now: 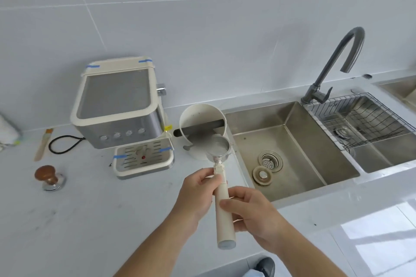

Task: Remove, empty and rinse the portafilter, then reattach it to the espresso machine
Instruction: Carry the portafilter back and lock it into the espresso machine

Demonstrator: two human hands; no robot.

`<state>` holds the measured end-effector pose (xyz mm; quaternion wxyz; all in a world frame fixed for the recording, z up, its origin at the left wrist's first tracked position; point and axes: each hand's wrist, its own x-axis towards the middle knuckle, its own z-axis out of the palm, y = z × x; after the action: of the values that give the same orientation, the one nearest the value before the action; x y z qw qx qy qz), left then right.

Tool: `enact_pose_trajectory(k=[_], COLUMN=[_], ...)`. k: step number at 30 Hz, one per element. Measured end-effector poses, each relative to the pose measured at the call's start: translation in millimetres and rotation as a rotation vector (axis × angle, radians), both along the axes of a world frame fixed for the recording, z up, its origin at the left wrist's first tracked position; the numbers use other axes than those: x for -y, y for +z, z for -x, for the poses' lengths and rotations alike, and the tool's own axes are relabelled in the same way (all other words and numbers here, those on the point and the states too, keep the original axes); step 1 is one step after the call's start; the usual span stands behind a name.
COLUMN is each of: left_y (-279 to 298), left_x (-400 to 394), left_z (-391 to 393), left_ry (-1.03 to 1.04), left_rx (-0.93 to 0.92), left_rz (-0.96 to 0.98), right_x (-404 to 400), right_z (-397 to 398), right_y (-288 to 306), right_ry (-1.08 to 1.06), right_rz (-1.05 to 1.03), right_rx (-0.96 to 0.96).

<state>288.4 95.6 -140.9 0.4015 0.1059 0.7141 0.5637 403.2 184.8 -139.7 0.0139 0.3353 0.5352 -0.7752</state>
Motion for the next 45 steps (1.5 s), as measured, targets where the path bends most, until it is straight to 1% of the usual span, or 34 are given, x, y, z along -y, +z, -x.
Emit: enact_pose_trajectory(k=[4,9,12,15,19,20,22,25,28,30,32,35,37,41,45], left_y=[-5,-11,-13,-14,-10,-7,2,29,63,80,88,88,85,79,72], left_x=[29,70,89,109,139,146,158,169,166,156,140,113,99,75,64], left_z=[13,30,41,54,78,85,104,132,166,192,218,251,268,291,294], left_ry=[0.001,0.03,0.04,0.05,0.134,0.15,0.171,0.187,0.16,0.117,0.031,-0.141,-0.22,-0.275,-0.307], left_rx=[-0.019,-0.027,-0.041,-0.083,-0.176,-0.218,-0.363,-0.658,-0.972,-1.104,-1.175,-1.205,-1.172,-1.078,-1.011], left_rz=[0.017,0.041,0.067,0.08,0.122,0.13,0.137,0.112,0.056,0.034,0.063,0.186,0.232,0.255,0.297], right_x=[20,47,58,69,83,85,88,91,95,96,98,101,102,102,100], right_z=[12,33,45,60,81,85,94,106,119,129,139,155,164,177,183], right_y=[-2,-6,-8,-9,-11,-12,-16,-23,-29,-33,-34,-36,-36,-40,-47], right_ry=[0.058,0.222,0.309,0.357,0.405,0.412,0.418,0.419,0.432,0.442,0.452,0.442,0.433,0.425,0.404], right_rz=[0.019,0.086,0.089,0.104,0.129,0.134,0.143,0.141,0.134,0.138,0.134,0.13,0.134,0.15,0.192], right_rx=[0.028,0.069,0.071,0.068,0.089,0.101,0.122,0.157,0.188,0.201,0.206,0.196,0.188,0.178,0.15])
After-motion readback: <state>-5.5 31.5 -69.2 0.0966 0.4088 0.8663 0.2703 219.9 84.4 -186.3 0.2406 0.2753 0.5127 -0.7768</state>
